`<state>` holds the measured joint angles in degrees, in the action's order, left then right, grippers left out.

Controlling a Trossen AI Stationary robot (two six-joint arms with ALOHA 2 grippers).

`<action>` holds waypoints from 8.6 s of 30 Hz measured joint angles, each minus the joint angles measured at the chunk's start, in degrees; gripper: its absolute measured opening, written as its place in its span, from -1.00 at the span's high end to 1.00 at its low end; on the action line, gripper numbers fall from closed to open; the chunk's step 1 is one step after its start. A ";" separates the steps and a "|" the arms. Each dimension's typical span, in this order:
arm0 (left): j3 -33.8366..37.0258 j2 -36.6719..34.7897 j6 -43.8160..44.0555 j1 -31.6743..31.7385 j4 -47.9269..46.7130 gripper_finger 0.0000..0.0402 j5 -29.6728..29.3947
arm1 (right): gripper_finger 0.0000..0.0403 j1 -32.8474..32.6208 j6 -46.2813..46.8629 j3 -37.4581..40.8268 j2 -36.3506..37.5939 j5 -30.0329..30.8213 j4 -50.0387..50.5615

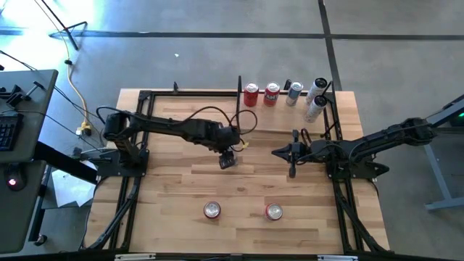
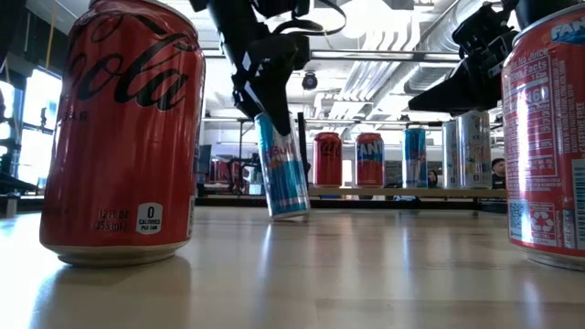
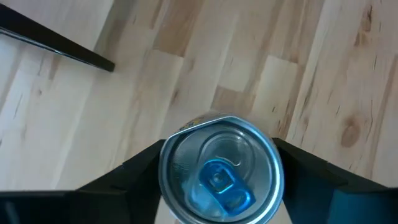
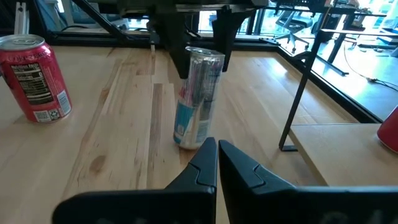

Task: Place canned beverage on shelf
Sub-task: Put the blue soda can on the shelf aligned with the other blue soda can, then put the red soda can on the shelf aligned with the other red soda can

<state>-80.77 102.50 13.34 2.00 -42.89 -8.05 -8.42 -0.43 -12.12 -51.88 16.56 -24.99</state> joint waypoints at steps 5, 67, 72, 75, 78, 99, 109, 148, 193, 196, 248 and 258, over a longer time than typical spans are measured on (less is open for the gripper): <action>-0.07 0.00 0.43 -0.57 0.05 -0.56 0.00 | 1.00 0.00 0.00 0.00 0.00 0.00 0.17; 61.73 -15.69 -1.47 -4.59 94.43 1.00 -10.55 | -0.51 -2.57 3.47 -32.04 -50.36 16.39 -20.33; 59.92 -12.21 -1.49 -4.63 96.46 1.00 -9.46 | -0.51 -1.65 4.77 -34.08 -52.46 16.47 -19.80; 59.46 -11.67 -1.49 -4.65 96.68 1.00 -8.91 | -0.51 -1.03 5.89 -34.71 -53.16 16.30 -19.60; 58.90 -11.08 -1.49 -4.65 97.11 1.00 -7.99 | -0.51 -0.32 6.01 -35.17 -53.97 15.19 -19.85; 57.55 -9.92 -2.57 -6.09 97.18 1.00 -5.97 | -0.11 1.40 -0.72 -34.95 -46.58 3.13 -8.08; 57.55 -9.92 -4.04 -7.50 96.93 1.00 -5.97 | -0.11 2.96 -14.06 -34.95 -24.27 0.29 25.68; 57.55 -9.95 -5.03 -7.73 96.74 1.00 -5.97 | -0.15 49.80 -20.97 -11.39 0.44 -25.94 18.99; 57.57 -9.95 -5.10 -7.71 96.26 1.00 -5.97 | 0.51 31.75 -9.43 -23.50 5.81 -1.77 37.23; 57.57 -9.95 -5.99 -7.71 96.28 1.00 -5.98 | 0.81 29.98 -8.32 -20.59 7.38 -2.47 39.76; 57.57 -9.95 -5.51 -7.71 96.98 1.00 -5.43 | 1.00 0.37 6.55 -18.73 10.23 3.18 45.72; 57.57 -9.95 -5.51 -7.73 96.94 1.00 -4.07 | 0.98 -23.97 18.19 -22.11 -0.30 7.45 45.84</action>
<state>-23.20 92.55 7.83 -5.74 54.04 -12.12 -32.38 17.77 -34.23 -52.17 24.01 20.85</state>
